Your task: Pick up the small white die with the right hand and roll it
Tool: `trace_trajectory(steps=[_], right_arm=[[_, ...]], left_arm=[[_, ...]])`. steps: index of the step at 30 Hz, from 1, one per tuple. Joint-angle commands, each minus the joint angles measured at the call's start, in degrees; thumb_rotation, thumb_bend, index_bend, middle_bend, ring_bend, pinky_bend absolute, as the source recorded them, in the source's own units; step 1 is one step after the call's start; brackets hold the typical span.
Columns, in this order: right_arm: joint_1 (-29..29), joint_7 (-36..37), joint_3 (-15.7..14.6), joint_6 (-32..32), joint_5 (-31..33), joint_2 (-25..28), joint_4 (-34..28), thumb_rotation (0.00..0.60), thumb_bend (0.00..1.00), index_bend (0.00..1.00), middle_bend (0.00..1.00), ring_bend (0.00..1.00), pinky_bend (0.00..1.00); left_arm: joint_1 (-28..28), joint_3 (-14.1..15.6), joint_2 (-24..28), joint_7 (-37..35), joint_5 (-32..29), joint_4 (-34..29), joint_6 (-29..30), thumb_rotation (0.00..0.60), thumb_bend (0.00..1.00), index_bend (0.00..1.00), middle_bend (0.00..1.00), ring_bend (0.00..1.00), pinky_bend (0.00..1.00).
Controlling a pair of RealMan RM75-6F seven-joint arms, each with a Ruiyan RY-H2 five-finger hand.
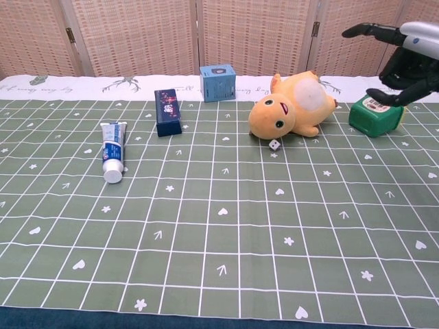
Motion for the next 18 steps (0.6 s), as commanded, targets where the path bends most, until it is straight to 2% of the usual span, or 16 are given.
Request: trace_trajectory(steps=[1,3,5,8,9,12,15,18], right_arm=[[-2.59,-3.98,-0.71,1.78,1.72,4.25,-3.96,0.600,0.38,0.03,0.86,0.97,0.97],[-3.83,-5.57,-1.01,2.56,2.52,6.40,-5.98,0.600,0.37,0.10,0.80,0.89,0.96],[-5.34,-7.25,-1.61,3.31,3.37,8.88,-8.38,0.600,0.37,0.11,0.72,0.79,0.92],[-7.61,-9.10,-2.83,4.56,3.99,12.05,-11.54,0.600,0.37,0.12,0.54,0.58,0.73],[-8.34,-9.44,-3.27,4.98,4.10,12.85,-12.37,0.600,0.37,0.11,0.46,0.48,0.64],[-10.85,-9.70,-4.58,6.96,4.08,14.59,-14.26,0.600,0.37,0.12,0.33,0.32,0.48],[-13.46,-8.16,-5.94,9.50,3.08,14.95,-14.74,0.600,0.35,0.12,0.23,0.24,0.42],[-16.24,-7.44,-7.32,12.49,1.79,15.11,-14.62,0.600,0.35,0.12,0.21,0.21,0.39]], left_arm=[[-0.02,0.01,-0.03,-0.07,-0.15,0.10,-0.17,0.600,0.20,0.10,0.08,0.08,0.18],[-0.05,-0.02,-0.05,-0.10,-0.21,0.17,-0.25,0.600,0.20,0.10,0.08,0.08,0.18],[-0.12,-0.06,-0.10,-0.11,-0.20,0.21,-0.33,0.600,0.20,0.10,0.08,0.08,0.18],[-0.25,-0.10,-0.23,-0.07,-0.10,0.18,-0.41,0.600,0.20,0.10,0.08,0.08,0.18],[-0.31,-0.11,-0.27,-0.05,-0.05,0.17,-0.46,0.600,0.20,0.10,0.08,0.08,0.18],[-0.47,-0.16,-0.44,0.03,0.13,0.12,-0.49,0.600,0.20,0.10,0.08,0.08,0.18],[-0.63,-0.28,-0.59,0.07,0.32,0.11,-0.40,0.600,0.20,0.10,0.08,0.08,0.18],[-0.75,-0.43,-0.71,0.15,0.55,0.12,-0.18,0.600,0.20,0.10,0.08,0.08,0.18]])
